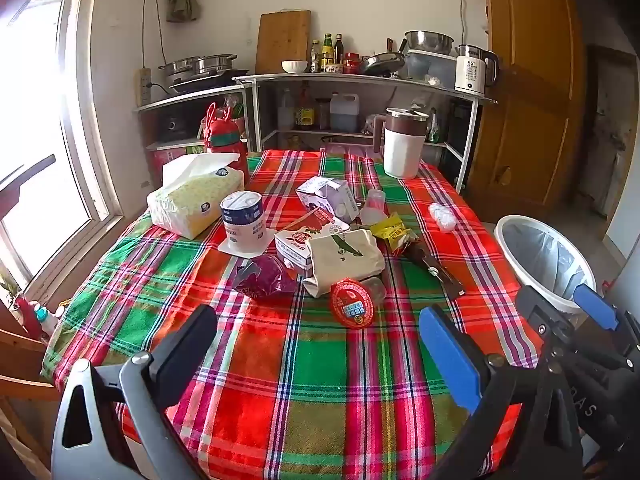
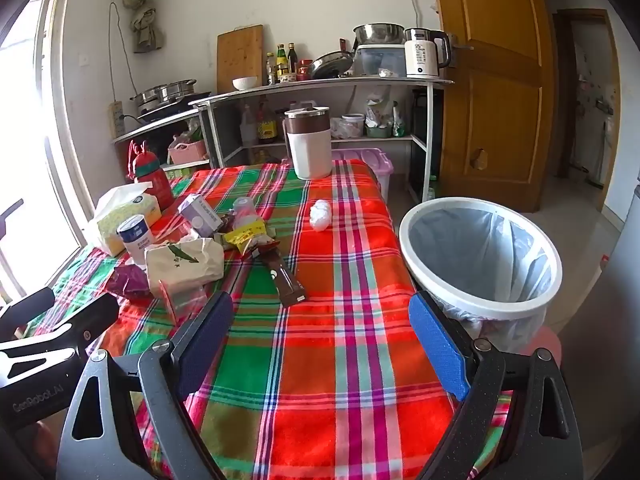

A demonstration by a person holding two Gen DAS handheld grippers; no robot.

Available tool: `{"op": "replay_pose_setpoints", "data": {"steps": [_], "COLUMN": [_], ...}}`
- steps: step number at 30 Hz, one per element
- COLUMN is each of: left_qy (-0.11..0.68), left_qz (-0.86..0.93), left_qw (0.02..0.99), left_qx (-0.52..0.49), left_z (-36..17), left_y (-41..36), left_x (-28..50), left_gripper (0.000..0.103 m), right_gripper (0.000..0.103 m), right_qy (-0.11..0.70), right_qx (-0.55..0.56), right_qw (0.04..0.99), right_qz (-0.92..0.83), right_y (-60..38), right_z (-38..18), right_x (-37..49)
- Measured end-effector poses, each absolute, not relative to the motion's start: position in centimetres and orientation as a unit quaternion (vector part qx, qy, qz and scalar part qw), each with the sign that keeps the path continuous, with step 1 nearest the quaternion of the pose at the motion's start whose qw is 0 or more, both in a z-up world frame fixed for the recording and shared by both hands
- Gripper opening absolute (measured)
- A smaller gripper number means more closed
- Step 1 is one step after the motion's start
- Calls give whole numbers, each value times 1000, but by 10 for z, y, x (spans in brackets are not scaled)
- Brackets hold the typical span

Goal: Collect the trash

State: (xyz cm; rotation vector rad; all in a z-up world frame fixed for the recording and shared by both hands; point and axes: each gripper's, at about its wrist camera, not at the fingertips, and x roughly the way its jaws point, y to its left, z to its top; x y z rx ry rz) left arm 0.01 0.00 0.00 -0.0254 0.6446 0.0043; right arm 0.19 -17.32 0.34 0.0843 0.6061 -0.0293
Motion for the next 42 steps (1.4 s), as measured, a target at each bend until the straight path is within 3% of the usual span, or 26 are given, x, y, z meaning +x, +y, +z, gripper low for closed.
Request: {"op": "replay_pose_setpoints", "data": {"steps": [42], "left_qy": [312], "left_qz": [10], "left_qw": [950], "left_qx": [-10], "left_z": [4], "left_y": [4], "left_x": [-4], "left_gripper": [103], "right_gripper": [90], "right_qy": [291], "right_qx": [33], "right_qw": [956], "right_qz": [-12], "right_y": [-169], "right_z": [9], "right_x": [-5]}}
